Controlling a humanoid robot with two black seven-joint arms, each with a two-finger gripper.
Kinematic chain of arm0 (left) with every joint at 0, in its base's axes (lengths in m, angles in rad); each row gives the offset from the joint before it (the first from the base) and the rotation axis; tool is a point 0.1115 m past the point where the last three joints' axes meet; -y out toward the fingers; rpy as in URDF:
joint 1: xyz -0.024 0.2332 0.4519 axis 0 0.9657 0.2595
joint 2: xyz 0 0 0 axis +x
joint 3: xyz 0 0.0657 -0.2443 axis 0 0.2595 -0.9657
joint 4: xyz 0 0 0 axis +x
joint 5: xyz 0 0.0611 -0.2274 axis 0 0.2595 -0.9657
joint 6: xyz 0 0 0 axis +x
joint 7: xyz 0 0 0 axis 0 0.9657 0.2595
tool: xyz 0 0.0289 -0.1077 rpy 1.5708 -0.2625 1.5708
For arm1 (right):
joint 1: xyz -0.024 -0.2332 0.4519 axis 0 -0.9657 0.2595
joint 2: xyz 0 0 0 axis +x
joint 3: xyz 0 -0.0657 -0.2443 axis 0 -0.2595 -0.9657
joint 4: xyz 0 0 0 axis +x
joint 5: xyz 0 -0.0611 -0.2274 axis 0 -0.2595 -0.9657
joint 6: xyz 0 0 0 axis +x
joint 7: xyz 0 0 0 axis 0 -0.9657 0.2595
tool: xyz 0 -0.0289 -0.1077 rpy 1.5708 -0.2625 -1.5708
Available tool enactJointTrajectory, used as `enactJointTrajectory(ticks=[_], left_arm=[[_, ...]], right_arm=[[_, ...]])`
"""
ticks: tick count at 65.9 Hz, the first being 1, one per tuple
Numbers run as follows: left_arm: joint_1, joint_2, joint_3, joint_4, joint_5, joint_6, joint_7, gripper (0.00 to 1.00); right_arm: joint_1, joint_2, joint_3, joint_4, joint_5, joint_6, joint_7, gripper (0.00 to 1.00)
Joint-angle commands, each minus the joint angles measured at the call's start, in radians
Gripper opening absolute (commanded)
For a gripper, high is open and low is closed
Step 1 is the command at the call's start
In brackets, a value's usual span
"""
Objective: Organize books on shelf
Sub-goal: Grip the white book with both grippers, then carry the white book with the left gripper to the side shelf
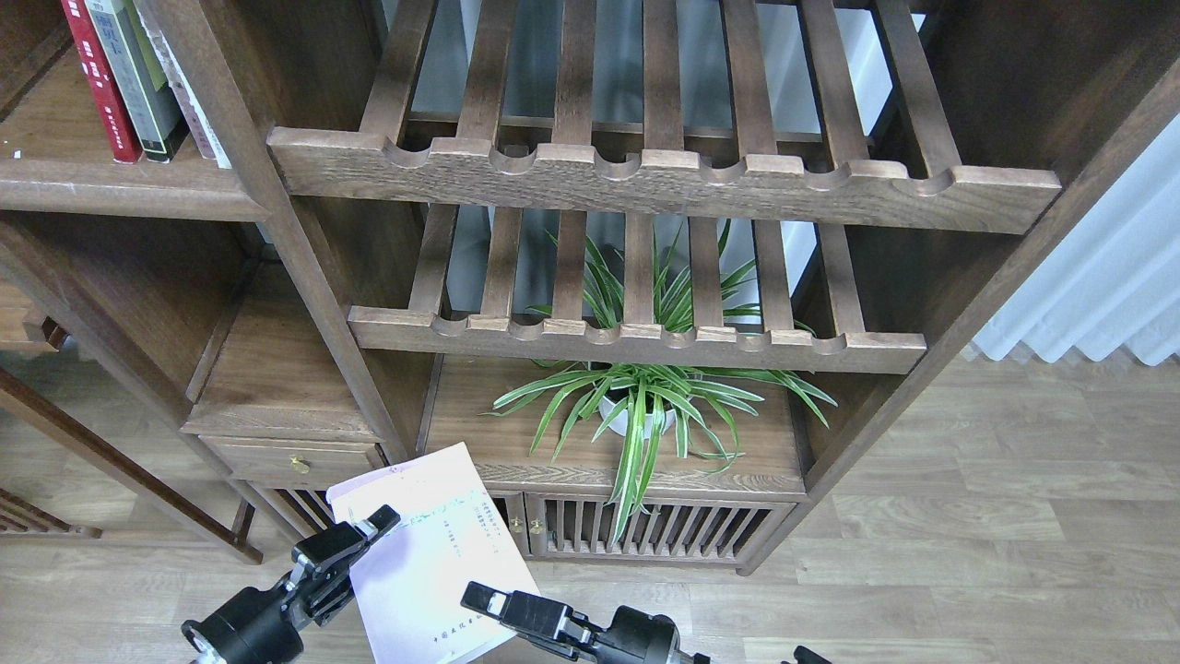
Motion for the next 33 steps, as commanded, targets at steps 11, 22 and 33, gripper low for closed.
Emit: enactJointTrajectory(ticks=[11,22,33], left_arm=[[0.0,0.031,-0.134,-0.004,0.015,-0.002,0.019,0.13],[0.011,0.101,-0.208,-0.009,0.03,-0.002,0.019,0.17],[0.037,0.167,-0.292,-0.035,0.03,-0.002,0.028,0.14]], right_arm=[[-0.001,0.0,0.009,-0.001,-0.01,0.0,0.008,1.0],[-0.011,0.0,0.009,-0.001,-0.01,0.0,0.008,1.0],[-0.024,0.0,0.009,-0.003,-0.013,0.0,0.008,1.0]])
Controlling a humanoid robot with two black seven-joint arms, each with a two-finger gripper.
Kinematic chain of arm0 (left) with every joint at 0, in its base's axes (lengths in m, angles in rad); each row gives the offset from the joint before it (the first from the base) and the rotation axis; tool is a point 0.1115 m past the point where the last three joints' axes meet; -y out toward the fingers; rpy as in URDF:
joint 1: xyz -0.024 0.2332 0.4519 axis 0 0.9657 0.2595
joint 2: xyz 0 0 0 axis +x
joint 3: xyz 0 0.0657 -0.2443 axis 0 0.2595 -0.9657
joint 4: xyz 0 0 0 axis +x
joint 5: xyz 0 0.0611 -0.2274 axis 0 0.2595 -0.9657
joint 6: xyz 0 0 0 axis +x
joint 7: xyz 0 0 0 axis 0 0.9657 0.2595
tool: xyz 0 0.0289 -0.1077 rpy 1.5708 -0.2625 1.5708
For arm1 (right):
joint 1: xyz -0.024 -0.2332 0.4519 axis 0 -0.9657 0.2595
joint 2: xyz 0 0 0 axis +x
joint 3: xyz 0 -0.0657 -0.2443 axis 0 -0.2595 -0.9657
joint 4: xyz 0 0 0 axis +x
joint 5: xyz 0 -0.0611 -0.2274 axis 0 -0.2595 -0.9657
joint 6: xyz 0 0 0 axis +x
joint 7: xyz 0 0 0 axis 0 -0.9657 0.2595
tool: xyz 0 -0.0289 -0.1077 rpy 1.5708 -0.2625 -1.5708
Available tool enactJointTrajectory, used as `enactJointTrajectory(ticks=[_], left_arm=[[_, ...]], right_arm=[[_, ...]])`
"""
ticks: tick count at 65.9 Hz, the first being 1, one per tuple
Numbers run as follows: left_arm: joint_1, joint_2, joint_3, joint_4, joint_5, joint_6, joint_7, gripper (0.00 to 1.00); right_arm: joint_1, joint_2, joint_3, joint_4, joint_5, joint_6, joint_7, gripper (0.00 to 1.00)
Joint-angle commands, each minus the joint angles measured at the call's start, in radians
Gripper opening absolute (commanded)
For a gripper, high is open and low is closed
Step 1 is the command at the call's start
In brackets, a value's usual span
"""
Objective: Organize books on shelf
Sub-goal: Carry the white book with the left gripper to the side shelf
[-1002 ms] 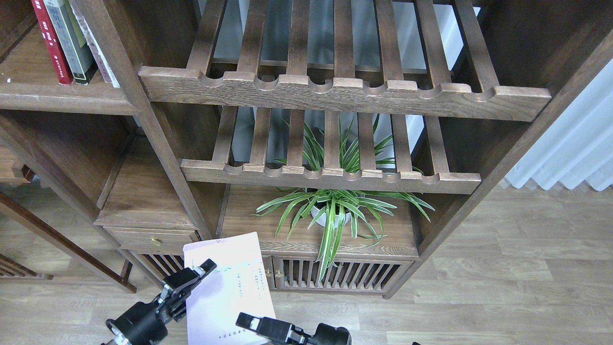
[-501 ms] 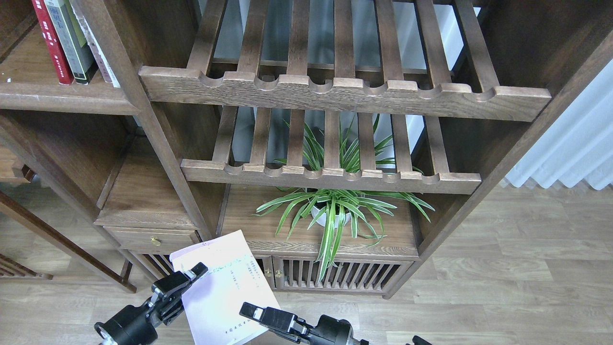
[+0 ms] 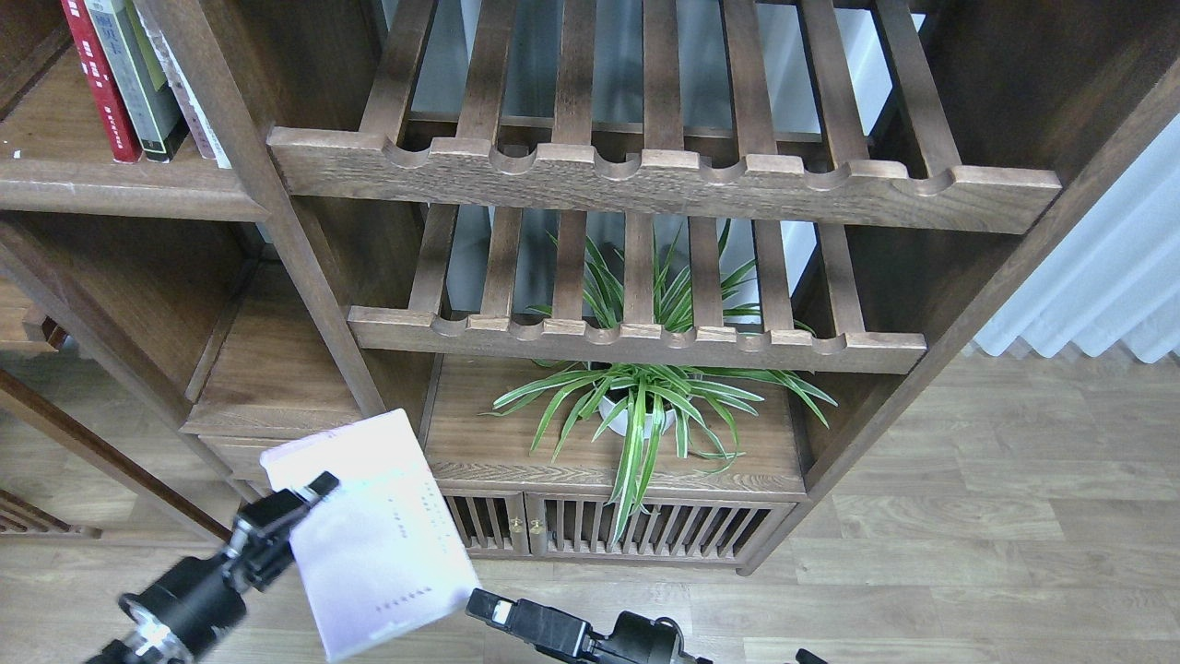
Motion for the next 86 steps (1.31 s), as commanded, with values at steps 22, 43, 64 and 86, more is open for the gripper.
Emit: enactJointTrajectory(ticks=[22,43,64,86], left_arm=[[0.054,0.166,-0.297,-0.016,0.022,0.0,0.06,0.09],[0.058,0.203,-0.516,-0.032,0.129,0.0,0.098,0.09],[0.058,0.286,-0.691,-0.048,0.144,0.0,0.123,0.09],[0.046,0.369,-0.772,-0.055,0.144,0.0,0.127,0.09]], right_arm=[[-0.015,0.0,0.0,-0.001,-0.001,0.0,-0.002,1.0],[-0.026,0.0,0.001,-0.003,-0.001,0.0,-0.002,1.0],[-0.035,0.0,0.001,-0.016,-0.001,0.0,-0.003,1.0],[-0.038,0.0,0.001,-0.018,-0.001,0.0,-0.002,1.0]])
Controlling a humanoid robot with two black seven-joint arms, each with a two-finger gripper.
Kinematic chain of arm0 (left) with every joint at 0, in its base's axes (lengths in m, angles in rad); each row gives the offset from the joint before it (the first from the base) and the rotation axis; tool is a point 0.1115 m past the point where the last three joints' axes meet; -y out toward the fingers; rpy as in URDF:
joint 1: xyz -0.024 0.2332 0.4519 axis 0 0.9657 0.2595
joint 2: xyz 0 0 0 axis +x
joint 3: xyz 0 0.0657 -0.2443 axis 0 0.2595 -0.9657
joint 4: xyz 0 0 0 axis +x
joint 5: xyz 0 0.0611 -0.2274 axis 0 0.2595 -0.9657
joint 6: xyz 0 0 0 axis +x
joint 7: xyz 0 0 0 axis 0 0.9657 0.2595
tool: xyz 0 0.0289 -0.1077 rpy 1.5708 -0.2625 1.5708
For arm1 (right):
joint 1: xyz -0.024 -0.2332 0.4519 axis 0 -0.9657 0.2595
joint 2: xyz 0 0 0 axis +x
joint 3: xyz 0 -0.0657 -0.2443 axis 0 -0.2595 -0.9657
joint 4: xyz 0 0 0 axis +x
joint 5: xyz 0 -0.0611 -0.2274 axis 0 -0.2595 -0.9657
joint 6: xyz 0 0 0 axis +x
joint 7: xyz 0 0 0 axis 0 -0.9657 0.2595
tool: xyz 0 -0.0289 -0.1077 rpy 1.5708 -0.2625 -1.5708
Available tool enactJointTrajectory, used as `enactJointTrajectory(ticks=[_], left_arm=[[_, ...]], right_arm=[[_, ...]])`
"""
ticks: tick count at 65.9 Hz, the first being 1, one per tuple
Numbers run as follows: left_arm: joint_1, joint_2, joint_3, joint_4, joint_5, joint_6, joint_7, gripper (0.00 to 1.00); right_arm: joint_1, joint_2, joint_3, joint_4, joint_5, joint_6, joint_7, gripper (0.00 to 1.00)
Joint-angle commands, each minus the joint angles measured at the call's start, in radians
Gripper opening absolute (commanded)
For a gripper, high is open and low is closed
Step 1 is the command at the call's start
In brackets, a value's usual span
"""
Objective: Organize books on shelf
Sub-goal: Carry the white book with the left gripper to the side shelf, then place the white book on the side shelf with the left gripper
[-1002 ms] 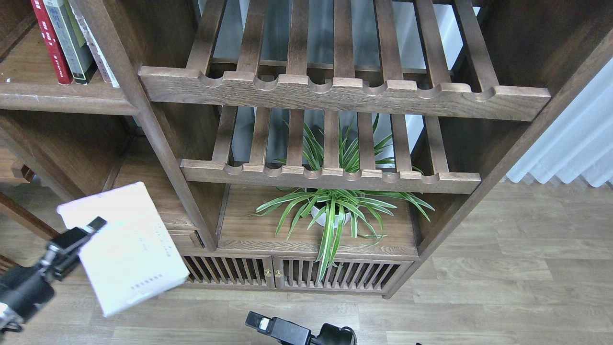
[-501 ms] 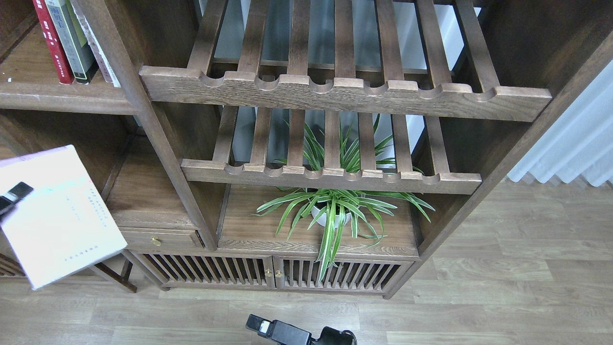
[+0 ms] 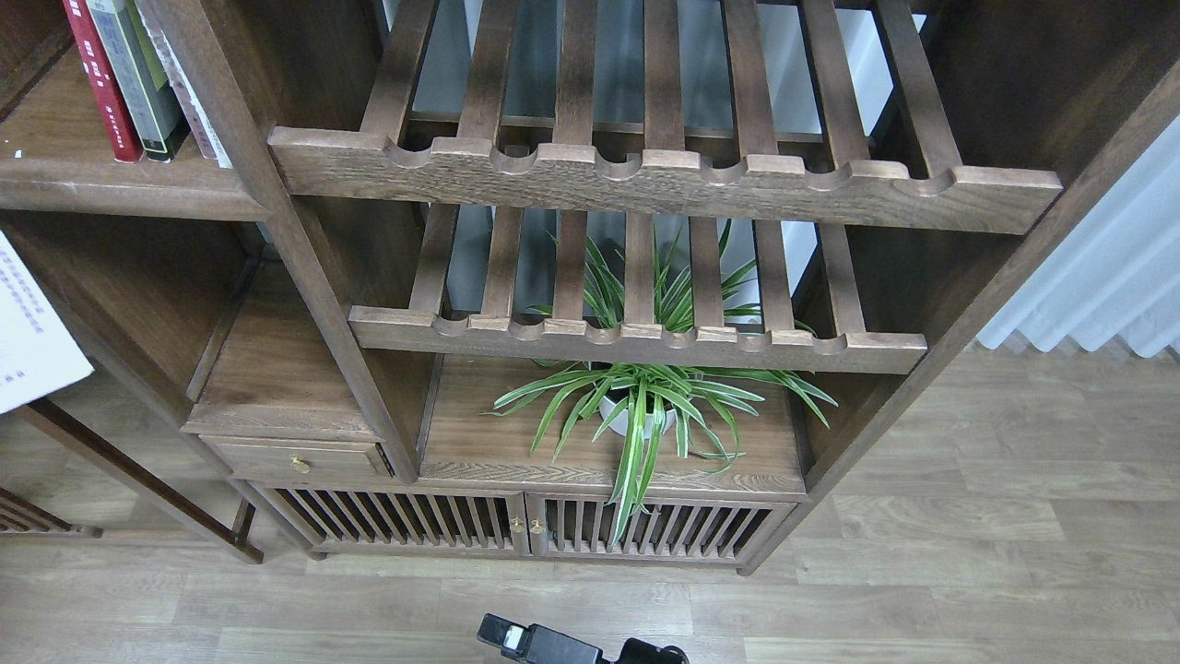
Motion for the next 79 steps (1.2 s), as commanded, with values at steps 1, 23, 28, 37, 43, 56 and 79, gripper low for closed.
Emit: enactJointTrajectory(ticks=[1,23,28,37,43,56,79], left_arm=[[-0.014,0.032,-0.014,0.0,0.0,0.0,0.0,0.09],[-0.197,0.061,-0.014,0.024,0.112,0.0,0.005,0.09],[-0.235,0.061,-0.009,0.032,0.146,0.0,0.006,0.09],[-0.319,0.06,0.013,0.037,0.209,0.0,0.008,0.09],[-0.402,0.057,0.034,0.047,0.27,0.0,0.011,0.09],[-0.577,0.035,0.062,0.093,0.394,0.0,0.019,0.09],[-0.796,-0.07,0.085,0.139,0.598,0.0,0.02,0.07]], right_arm=[[-0.001,0.0,0.0,-0.002,0.0,0.0,0.0,1.0],[-0.002,0.0,0.001,-0.006,0.0,0.0,0.0,1.0],[-0.002,0.0,0.001,-0.006,0.0,0.0,0.0,1.0],[-0.002,0.0,0.001,-0.006,0.0,0.0,0.0,1.0],[-0.007,0.0,0.012,-0.006,0.0,0.0,0.0,1.0],[-0.013,0.0,0.02,-0.005,0.0,0.0,-0.001,1.0],[-0.013,0.0,0.02,-0.006,0.0,0.0,-0.001,1.0]])
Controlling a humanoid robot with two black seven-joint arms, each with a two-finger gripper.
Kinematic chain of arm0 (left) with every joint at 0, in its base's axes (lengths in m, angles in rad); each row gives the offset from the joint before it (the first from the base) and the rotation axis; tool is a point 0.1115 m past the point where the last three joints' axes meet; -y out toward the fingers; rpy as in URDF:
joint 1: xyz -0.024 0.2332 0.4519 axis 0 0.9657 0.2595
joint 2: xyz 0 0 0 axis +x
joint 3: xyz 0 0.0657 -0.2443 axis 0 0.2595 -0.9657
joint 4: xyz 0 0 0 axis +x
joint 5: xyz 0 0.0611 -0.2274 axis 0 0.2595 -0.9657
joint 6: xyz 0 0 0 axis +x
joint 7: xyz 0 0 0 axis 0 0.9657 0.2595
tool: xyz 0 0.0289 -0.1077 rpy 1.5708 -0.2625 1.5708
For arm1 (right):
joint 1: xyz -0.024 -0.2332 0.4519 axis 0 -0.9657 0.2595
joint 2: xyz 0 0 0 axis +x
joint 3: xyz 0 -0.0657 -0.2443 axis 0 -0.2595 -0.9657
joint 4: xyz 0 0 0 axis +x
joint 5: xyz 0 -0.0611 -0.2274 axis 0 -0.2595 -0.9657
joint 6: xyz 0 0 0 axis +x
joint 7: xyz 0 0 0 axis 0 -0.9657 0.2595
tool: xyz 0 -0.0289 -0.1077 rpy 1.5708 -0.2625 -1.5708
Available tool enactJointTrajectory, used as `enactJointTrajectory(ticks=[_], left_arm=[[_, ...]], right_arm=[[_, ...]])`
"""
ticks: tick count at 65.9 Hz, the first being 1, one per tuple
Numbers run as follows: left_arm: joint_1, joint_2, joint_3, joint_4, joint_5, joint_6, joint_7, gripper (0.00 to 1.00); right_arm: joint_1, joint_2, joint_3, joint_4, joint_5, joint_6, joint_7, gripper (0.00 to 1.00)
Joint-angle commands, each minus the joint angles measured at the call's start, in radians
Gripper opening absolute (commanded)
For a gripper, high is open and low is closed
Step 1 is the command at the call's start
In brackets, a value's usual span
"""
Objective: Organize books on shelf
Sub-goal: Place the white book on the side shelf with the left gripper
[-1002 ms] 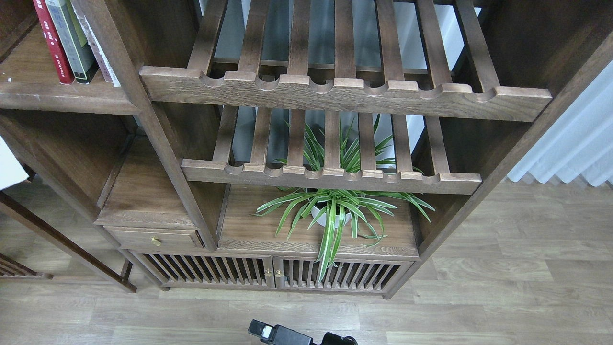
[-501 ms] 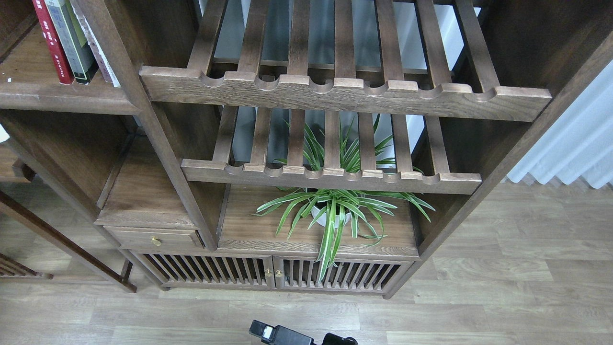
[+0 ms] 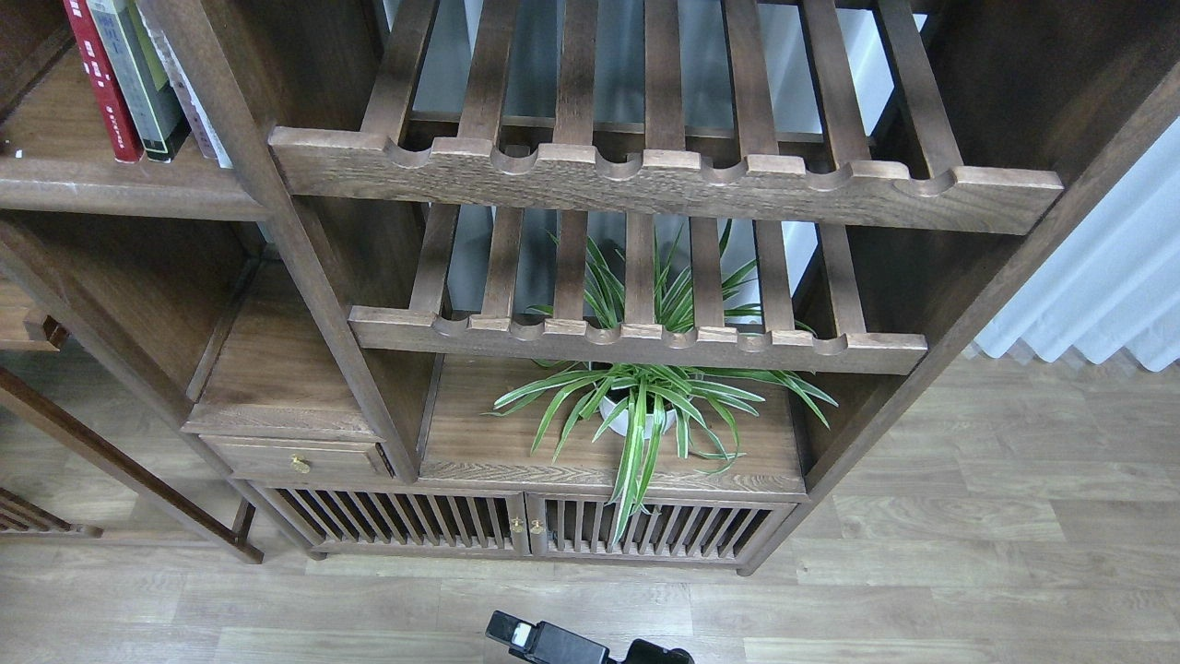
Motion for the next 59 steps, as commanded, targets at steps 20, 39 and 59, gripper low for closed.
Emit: enactJointTrajectory(ticks=[20,39,59], left_arm=[[-0.294,-0.031,0.168,0.129,0.125,0.0,0.001,0.07],[-0.429,-0.047,0.3,0.193,0.125,0.0,0.001,0.07],[-0.55,-0.101,0.417,0.327,0.125,0.0,0.003,0.07]], right_arm=[[0.0,0.0,0.0,0.0,0.0,0.0,0.001,1.0],[0.0,0.0,0.003,0.002,0.002,0.0,0.001,1.0],[0.002,0.0,0.031,0.002,0.005,0.0,0.004,1.0]])
